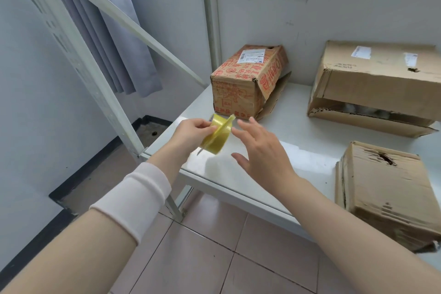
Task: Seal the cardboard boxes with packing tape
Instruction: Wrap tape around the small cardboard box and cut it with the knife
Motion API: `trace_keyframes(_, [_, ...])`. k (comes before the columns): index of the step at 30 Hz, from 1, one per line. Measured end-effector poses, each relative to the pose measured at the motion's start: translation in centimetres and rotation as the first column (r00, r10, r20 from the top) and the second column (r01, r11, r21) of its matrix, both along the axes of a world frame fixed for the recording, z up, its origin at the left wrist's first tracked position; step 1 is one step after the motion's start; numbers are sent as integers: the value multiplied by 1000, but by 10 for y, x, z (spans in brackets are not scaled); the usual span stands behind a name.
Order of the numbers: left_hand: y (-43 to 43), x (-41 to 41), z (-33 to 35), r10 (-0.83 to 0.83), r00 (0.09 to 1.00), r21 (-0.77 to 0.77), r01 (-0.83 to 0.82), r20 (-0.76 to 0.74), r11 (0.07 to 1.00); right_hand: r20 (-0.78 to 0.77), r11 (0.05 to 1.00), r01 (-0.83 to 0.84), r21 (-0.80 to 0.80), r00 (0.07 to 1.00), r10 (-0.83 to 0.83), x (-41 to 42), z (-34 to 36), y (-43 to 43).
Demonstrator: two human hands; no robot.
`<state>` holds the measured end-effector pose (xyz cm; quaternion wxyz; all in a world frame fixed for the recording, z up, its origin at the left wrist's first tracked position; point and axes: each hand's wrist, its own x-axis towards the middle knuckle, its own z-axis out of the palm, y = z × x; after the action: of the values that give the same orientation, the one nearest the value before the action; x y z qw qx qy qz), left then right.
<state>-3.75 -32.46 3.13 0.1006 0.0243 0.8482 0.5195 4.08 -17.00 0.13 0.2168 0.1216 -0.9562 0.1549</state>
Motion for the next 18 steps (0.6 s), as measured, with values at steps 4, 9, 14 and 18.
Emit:
trace_keyframes(4, [20,38,15,-146,981,145,127,127,981,-137,1000,-12,21,990,15,30,20,23])
trace_keyframes(9, [50,87,25,-324,930,252,277,174,927,-240,999,-2,-54,971,-11,73,38,59])
trace_keyframes(14, [83,119,31,-373,892,412,249,255,877,-165,984,25,-175,985,-55,111,52,95])
trace_keyframes(18, [100,131,33,-527,825,547,351,204,760,-121,946,50,-319,988,-93,133,57,123])
